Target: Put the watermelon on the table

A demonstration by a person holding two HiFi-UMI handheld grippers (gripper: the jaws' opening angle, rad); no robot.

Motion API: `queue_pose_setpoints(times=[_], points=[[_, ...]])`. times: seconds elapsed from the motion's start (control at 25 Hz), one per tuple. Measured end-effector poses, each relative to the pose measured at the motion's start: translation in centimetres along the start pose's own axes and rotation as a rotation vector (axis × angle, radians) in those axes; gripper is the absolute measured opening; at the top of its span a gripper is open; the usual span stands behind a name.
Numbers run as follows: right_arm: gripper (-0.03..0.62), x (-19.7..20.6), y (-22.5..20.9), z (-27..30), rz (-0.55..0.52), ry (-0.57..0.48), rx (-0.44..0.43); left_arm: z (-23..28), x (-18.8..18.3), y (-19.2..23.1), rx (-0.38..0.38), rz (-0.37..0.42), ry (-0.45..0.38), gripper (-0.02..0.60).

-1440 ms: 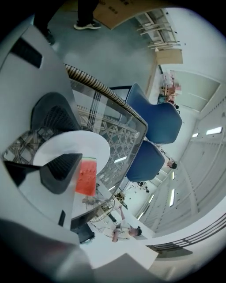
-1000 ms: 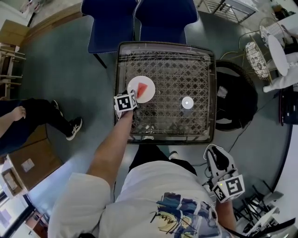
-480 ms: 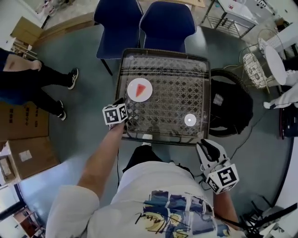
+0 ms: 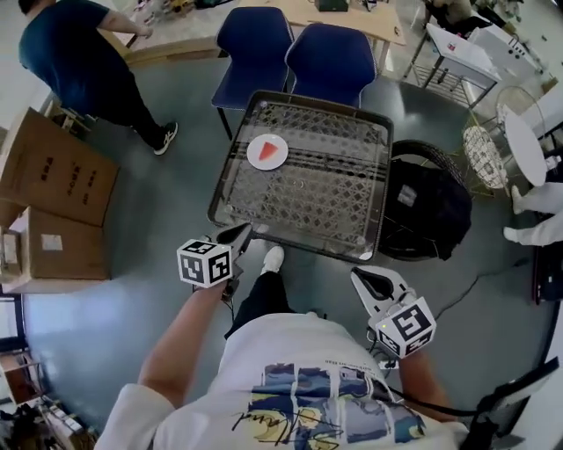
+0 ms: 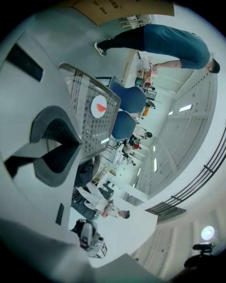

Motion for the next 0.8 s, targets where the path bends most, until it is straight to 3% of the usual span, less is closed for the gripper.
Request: queue_pose_setpoints(times=[0.12, 0.32, 0.6, 0.8], points=[[0.011, 1.0, 2.2, -2.5, -0.004, -0.006, -0.065, -4.9, 3.8, -6.3, 0.074, -0.001, -0.017, 0.009], [0.011, 1.4, 5.2, -5.0, -0.043, -0.034, -0.121, -10.4, 8.4, -14.1, 0.151, 0.088, 0.004, 0.009], [0.011, 1.2, 10.3, -6.6, -0.082, -0.052, -0.134, -15.3, 11.0, -18.7, 0.237, 0.093, -0.034, 0.009], [0.011, 0.6, 15.2, -5.5, -0.111, -0.05, -0.154, -19.6, 12.3, -18.8, 0.269, 0.12, -0.072, 0.009]])
Point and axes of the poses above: the fingertips, and each gripper's own axes: z forward along the fingers, y to its left, x out of its underside, the point moved 8 cm from there along -z, backward along the fingers, and after that the axes turned 9 degrees about -z, right-handed, at the moved point
